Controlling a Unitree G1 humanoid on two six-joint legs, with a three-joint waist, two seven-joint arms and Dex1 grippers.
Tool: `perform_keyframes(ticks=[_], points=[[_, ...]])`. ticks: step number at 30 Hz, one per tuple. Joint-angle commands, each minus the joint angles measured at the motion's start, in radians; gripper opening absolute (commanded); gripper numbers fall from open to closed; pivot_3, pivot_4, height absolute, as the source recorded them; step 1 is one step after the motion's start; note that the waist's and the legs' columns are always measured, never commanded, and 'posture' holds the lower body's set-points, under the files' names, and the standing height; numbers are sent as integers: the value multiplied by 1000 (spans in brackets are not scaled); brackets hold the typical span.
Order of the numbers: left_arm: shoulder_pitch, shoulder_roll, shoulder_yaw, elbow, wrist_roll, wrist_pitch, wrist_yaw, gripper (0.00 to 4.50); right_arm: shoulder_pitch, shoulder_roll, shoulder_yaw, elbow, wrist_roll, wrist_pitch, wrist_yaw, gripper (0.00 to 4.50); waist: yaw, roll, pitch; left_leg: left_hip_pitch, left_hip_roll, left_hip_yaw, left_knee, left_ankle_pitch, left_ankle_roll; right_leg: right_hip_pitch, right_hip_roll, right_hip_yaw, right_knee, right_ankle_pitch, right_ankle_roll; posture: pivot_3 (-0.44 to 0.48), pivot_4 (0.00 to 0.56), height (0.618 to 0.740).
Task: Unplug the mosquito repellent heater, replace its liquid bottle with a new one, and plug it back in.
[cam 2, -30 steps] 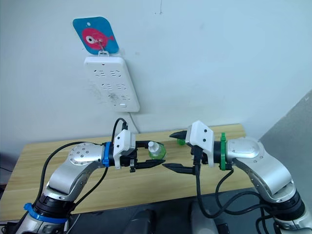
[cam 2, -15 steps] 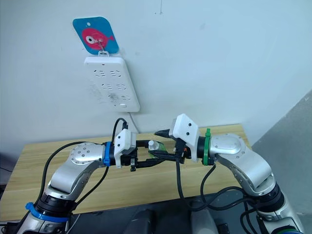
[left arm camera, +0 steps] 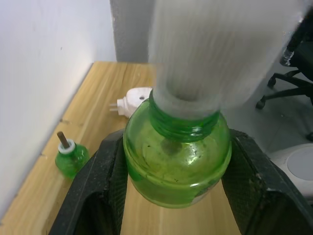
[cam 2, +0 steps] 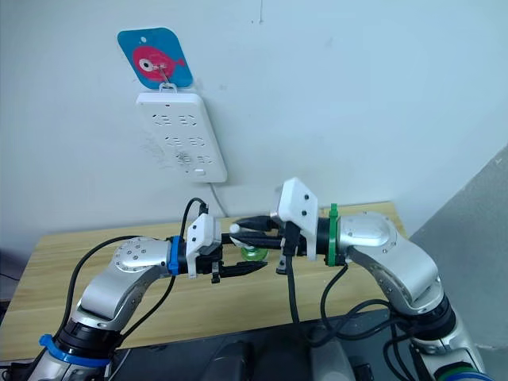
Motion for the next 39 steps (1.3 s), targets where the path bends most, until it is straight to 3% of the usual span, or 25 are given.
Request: perform_keyframes(ticks=[1, 7, 10, 14, 19, 26, 31, 36, 37, 39], points=[[34, 20, 9, 35, 34, -22, 8, 2309, -44, 9, -89, -26, 67, 16, -35, 250, 0, 0, 0, 0, 0, 0, 0, 0, 0, 0, 0, 0, 0, 0, 0, -98, 176, 740], [114, 39, 104, 100, 58, -70, 75, 2309, 115, -14, -71, 22, -74, -109, -97, 250, 2, 0, 0, 0, 0, 0, 0, 0, 0, 0, 0, 0, -1, 0, 0, -86, 214, 740], [183, 52, 159, 55, 49, -55, 113, 2309, 268, 32, -28, 140, -180, -266, -131, 250, 2, 1, 1, 0, 0, 0, -1, 0, 0, 0, 0, 0, 0, 0, 0, -71, 246, 740], [271, 84, 213, -48, 16, -6, 123, 2309, 341, 118, 19, 346, -314, -474, -179, 250, 0, 4, 10, 1, 1, 2, -1, -1, 2, 0, 0, 1, 0, 0, 0, -48, 277, 740], [335, 120, 254, -153, -23, 66, 124, 2309, 298, 217, 26, 666, -433, -710, -242, 250, 2, 8, 26, 3, 1, 1, -1, -1, 2, 2, 1, 1, 1, -1, 0, -11, 322, 740], [388, 166, 292, -255, -71, 147, 126, 2309, 200, 274, -4, 1057, -520, -927, -300, 250, 8, 9, 66, 7, 1, 2, -2, -1, 2, 4, 1, 2, 2, -1, -1, 18, 355, 740], [383, 193, 298, -262, -83, 160, 113, 2309, 163, 287, -20, 1214, -547, -1007, -309, 250, 10, 9, 78, 8, 1, 2, -2, -1, 2, 4, 1, 2, 2, -2, -2, 21, 363, 740], [355, 198, 287, -245, -85, 164, 108, 2309, 155, 299, -40, 1264, -539, -1042, -304, 250, 12, 9, 79, 8, 2, 2, -2, -1, 2, 4, 1, 2, 2, -2, -2, 14, 359, 740], [351, 196, 285, -241, -83, 163, 106, 2309, 155, 301, -46, 1268, -537, -1047, -305, 981, 12, 9, 79, 8, 2, 2, -2, -1, 2, 4, 1, 2, 2, -2, -2, 11, 356, 740], [340, 193, 277, -231, -76, 156, 102, 2309, 162, 301, -55, 1244, -525, -1051, -288, 1582, 14, 9, 79, 8, 1, 2, -2, -1, 2, 4, 1, 2, 2, -2, -2, 2, 350, 740]])
